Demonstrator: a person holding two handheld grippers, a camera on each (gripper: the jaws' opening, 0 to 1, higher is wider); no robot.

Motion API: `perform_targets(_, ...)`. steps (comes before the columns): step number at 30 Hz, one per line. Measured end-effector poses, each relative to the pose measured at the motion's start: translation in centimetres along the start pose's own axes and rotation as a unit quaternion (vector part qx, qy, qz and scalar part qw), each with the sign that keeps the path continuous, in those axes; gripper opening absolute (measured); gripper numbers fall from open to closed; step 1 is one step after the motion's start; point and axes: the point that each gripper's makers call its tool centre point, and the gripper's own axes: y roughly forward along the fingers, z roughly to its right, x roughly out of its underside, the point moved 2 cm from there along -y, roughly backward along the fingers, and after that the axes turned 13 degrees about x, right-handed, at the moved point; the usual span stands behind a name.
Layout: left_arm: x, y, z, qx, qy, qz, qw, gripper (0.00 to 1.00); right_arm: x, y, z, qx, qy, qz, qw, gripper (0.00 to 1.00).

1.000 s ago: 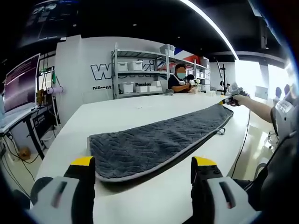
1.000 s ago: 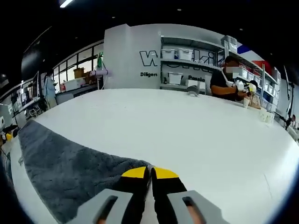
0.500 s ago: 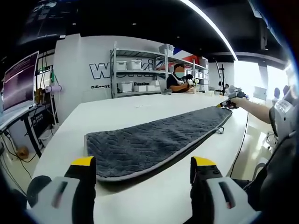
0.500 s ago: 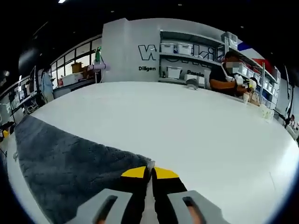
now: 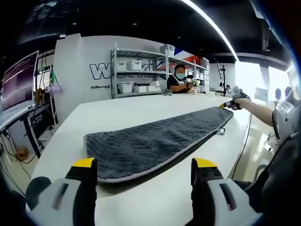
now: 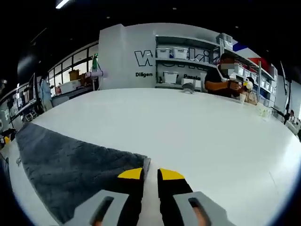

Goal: Fold the towel on the table until its edges align and the towel forms a compact rectangular stack.

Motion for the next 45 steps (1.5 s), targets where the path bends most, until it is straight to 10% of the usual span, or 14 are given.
perform_targets(11,-0.1,0.3,0.1,0.004,0.001,0.001,1.0,0.86,-1.0,-5.3,-0.3,0.002,0.062,0.036,0.9974,0.19)
perform_targets(26,-0.6,1.0,0.5,0.01,0.003,0.001,0.9999,0.86,-1.4,-13.0,-3.9,-0.019,0.015,0.077,0.9967,0.37)
perform_targets(45,-0.9,1.1,1.0,0.009,0.0,0.007,0.9999,0.86,3.1,-18.4,-9.9,-0.062,-0.021,0.064,0.9958,0.61)
